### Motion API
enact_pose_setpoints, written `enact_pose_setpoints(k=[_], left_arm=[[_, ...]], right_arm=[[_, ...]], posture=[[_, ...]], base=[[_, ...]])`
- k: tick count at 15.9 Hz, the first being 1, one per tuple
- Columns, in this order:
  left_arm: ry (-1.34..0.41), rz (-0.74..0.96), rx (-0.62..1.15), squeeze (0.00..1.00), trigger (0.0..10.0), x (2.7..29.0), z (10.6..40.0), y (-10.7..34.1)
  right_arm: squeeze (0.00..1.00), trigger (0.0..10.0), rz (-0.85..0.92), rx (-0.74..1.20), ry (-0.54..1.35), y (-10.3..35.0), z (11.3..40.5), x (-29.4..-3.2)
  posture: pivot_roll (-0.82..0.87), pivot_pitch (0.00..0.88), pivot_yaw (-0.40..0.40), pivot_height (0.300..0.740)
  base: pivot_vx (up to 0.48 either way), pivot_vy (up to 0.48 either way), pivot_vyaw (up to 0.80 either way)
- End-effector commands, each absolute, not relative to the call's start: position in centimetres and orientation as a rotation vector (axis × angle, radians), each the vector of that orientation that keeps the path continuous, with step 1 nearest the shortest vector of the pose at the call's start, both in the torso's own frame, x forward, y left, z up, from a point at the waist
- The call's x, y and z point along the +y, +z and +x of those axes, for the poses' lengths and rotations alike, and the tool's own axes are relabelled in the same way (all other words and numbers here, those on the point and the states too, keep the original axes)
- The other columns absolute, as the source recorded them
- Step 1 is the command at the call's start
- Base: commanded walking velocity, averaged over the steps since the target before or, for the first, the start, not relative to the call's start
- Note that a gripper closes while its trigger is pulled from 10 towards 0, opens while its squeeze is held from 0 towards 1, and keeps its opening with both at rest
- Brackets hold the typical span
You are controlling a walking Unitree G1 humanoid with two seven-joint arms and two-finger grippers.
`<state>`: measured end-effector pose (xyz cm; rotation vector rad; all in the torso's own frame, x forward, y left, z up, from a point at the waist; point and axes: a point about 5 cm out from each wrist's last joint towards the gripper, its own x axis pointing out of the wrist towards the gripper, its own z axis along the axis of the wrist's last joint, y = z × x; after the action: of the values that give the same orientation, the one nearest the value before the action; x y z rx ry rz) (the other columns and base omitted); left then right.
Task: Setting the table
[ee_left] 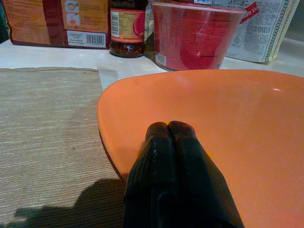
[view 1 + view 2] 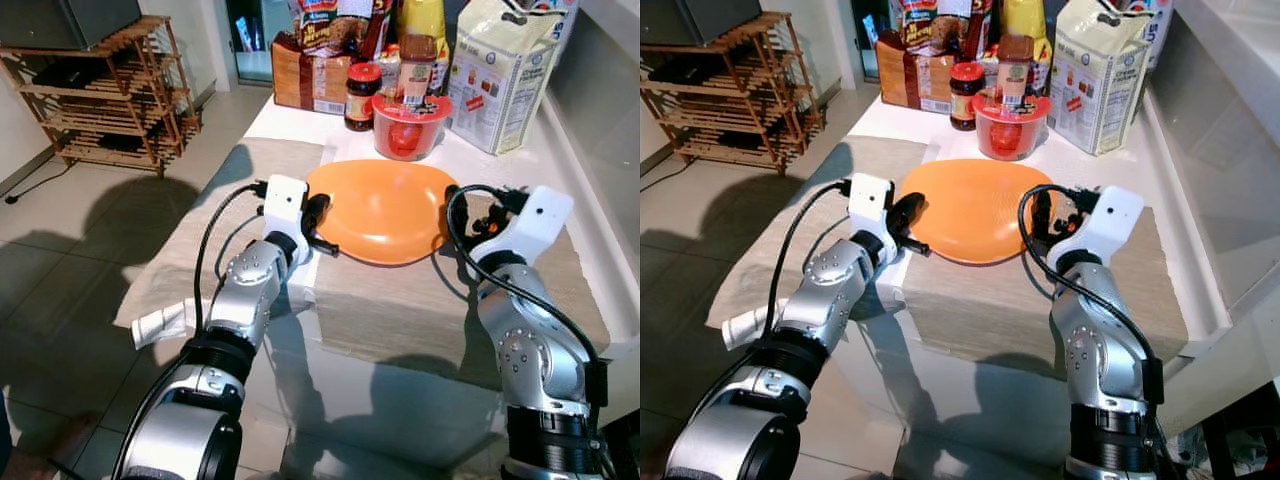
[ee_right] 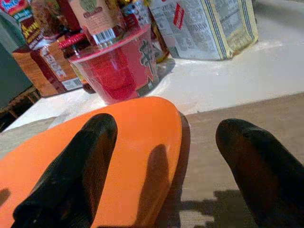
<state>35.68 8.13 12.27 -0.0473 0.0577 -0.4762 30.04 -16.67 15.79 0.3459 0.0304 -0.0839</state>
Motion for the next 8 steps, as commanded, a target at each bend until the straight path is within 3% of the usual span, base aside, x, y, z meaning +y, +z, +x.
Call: enact_pose_setpoints(k=[1,4,8], left_arm=[[-0.458,-0.075,0.276,0.0,10.0,8.7,33.9,7.5],[-0.459,-0.122,0.295,0.0,10.0,9.0,33.5,7.1],[-0.562,-0.07,0.202,0.0,10.0,8.2,32.8,8.3]], right_arm=[[0.0,10.0,0.368,0.04,-0.088,15.8,30.0,-16.6],[0.0,10.0,0.469,0.088,-0.107,15.1,29.9,-16.7],[0.0,10.0,0.452,0.098,-0.111,14.8,29.8,-16.8]], posture=[[-0.03,0.0,0.025,0.722],[-0.02,0.0,0.024,0.722],[-0.02,0.0,0.024,0.722]], base=[[0.0,0.0,0.0],[0.0,0.0,0.0],[0.0,0.0,0.0]])
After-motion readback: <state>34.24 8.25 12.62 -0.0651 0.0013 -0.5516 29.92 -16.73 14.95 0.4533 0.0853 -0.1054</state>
